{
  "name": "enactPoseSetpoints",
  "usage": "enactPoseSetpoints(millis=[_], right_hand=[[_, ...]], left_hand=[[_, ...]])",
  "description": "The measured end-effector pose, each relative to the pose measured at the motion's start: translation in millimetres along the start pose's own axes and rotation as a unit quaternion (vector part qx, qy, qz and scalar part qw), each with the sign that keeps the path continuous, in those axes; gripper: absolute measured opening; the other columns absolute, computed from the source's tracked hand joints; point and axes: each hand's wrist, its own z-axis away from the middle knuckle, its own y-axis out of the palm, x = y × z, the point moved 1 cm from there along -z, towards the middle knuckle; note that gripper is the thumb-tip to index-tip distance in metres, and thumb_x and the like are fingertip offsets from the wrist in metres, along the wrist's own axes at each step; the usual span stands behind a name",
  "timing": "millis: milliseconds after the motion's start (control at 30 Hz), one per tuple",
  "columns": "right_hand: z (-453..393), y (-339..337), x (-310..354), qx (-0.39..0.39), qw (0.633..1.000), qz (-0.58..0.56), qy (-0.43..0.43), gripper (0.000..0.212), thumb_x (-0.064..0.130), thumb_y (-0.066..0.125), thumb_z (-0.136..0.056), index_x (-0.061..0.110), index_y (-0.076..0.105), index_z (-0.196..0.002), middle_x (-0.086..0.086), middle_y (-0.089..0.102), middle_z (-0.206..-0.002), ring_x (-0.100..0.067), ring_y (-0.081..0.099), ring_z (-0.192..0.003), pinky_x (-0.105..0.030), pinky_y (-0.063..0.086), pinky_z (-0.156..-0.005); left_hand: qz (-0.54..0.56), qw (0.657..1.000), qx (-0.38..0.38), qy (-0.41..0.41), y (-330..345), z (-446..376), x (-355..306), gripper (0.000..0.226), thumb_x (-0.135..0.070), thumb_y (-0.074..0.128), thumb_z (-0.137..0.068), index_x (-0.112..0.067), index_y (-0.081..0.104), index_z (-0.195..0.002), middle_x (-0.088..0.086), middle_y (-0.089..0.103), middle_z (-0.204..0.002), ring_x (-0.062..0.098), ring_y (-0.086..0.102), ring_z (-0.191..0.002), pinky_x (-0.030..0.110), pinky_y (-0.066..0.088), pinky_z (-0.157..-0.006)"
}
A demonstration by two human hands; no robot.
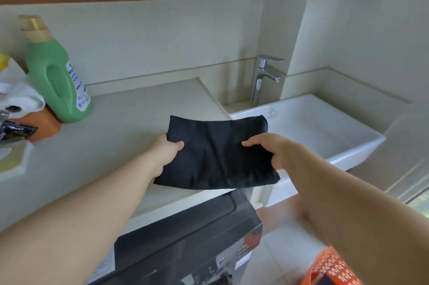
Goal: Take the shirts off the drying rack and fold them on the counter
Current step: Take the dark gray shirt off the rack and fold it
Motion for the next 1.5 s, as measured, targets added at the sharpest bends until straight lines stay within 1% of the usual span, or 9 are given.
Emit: enactPoseSetpoints(millis=[133,367,500,600,700,867,967,1267,1500], right_hand=[[27,-87,-14,-0.047,0.997,-0.049,-0.021,0.031,0.011,0.076,-0.078,0.003,0.06,-0.104,-0.015,0.067,-0.103,-0.031,0.063,-0.094,-0.048,0.049,-0.09],[57,-277,-122,-0.167,0.979,-0.109,0.037,0.066,0.023,0.087,-0.063,0.002,0.057,-0.118,-0.017,0.065,-0.115,-0.035,0.062,-0.107,-0.052,0.045,-0.1],[74,-359,-198,-0.215,0.959,-0.174,0.069,0.036,0.008,0.067,-0.081,-0.001,0.059,-0.116,-0.019,0.066,-0.112,-0.034,0.064,-0.103,-0.045,0.049,-0.094],[67,-399,-255,-0.231,0.945,-0.213,0.092,0.03,-0.003,0.047,-0.081,-0.002,0.059,-0.109,-0.02,0.065,-0.11,-0.036,0.063,-0.1,-0.041,0.053,-0.084],[48,-419,-314,-0.252,0.93,-0.225,0.141,0.035,-0.006,0.046,-0.078,-0.002,0.059,-0.111,-0.021,0.065,-0.111,-0.037,0.062,-0.102,-0.045,0.051,-0.089],[-9,-426,-418,-0.278,0.907,-0.229,0.219,0.041,-0.001,0.061,-0.068,0.0,0.06,-0.109,-0.019,0.062,-0.111,-0.039,0.059,-0.104,-0.049,0.046,-0.099],[-47,-422,-481,-0.311,0.886,-0.242,0.243,0.027,-0.007,0.059,-0.078,0.001,0.058,-0.104,-0.017,0.061,-0.107,-0.038,0.058,-0.102,-0.047,0.046,-0.098],[-188,-399,-676,-0.331,0.837,-0.312,0.302,0.031,-0.009,0.058,-0.08,0.008,0.058,-0.105,-0.016,0.063,-0.108,-0.037,0.058,-0.1,-0.048,0.047,-0.095],[-263,-397,-768,-0.356,0.813,-0.298,0.351,0.038,0.002,0.054,-0.089,0.007,0.044,-0.126,-0.012,0.054,-0.117,-0.032,0.053,-0.102,-0.04,0.045,-0.087]], left_hand=[[-0.047,0.995,0.047,0.079,66,9,-46,0.021,-0.027,0.058,-0.092,-0.017,0.058,-0.111,0.003,0.065,-0.111,0.027,0.063,-0.1,0.045,0.05,-0.094],[-0.254,0.931,0.146,0.215,280,44,-78,0.04,-0.04,0.038,-0.098,-0.016,0.05,-0.129,0.005,0.056,-0.129,0.029,0.052,-0.115,0.04,0.043,-0.099],[-0.286,0.903,0.234,0.22,403,70,-63,0.032,-0.035,0.039,-0.099,-0.016,0.052,-0.122,0.005,0.059,-0.117,0.029,0.055,-0.106,0.035,0.044,-0.089],[-0.297,0.887,0.299,0.188,472,80,-33,0.032,-0.033,0.044,-0.097,-0.019,0.053,-0.123,0.004,0.059,-0.12,0.026,0.056,-0.106,0.035,0.046,-0.092],[-0.323,0.864,0.359,0.146,525,80,9,0.033,-0.03,0.051,-0.093,-0.017,0.054,-0.123,0.003,0.06,-0.121,0.026,0.057,-0.107,0.041,0.047,-0.096],[-0.359,0.833,0.415,0.07,601,64,97,0.032,-0.017,0.064,-0.084,-0.013,0.056,-0.115,0.003,0.061,-0.114,0.024,0.059,-0.101,0.035,0.049,-0.09],[-0.378,0.826,0.413,0.064,641,52,159,0.031,-0.014,0.063,-0.087,-0.014,0.056,-0.117,0.004,0.062,-0.115,0.024,0.057,-0.101,0.029,0.045,-0.085],[-0.445,0.811,0.379,0.034,739,-3,366,0.033,-0.02,0.06,-0.088,-0.015,0.053,-0.12,0.006,0.06,-0.121,0.031,0.056,-0.108,0.038,0.046,-0.094],[-0.468,0.808,0.356,0.015,796,-43,465,0.05,-0.01,0.06,-0.088,-0.013,0.041,-0.135,0.011,0.051,-0.133,0.031,0.05,-0.119,0.036,0.041,-0.102]])
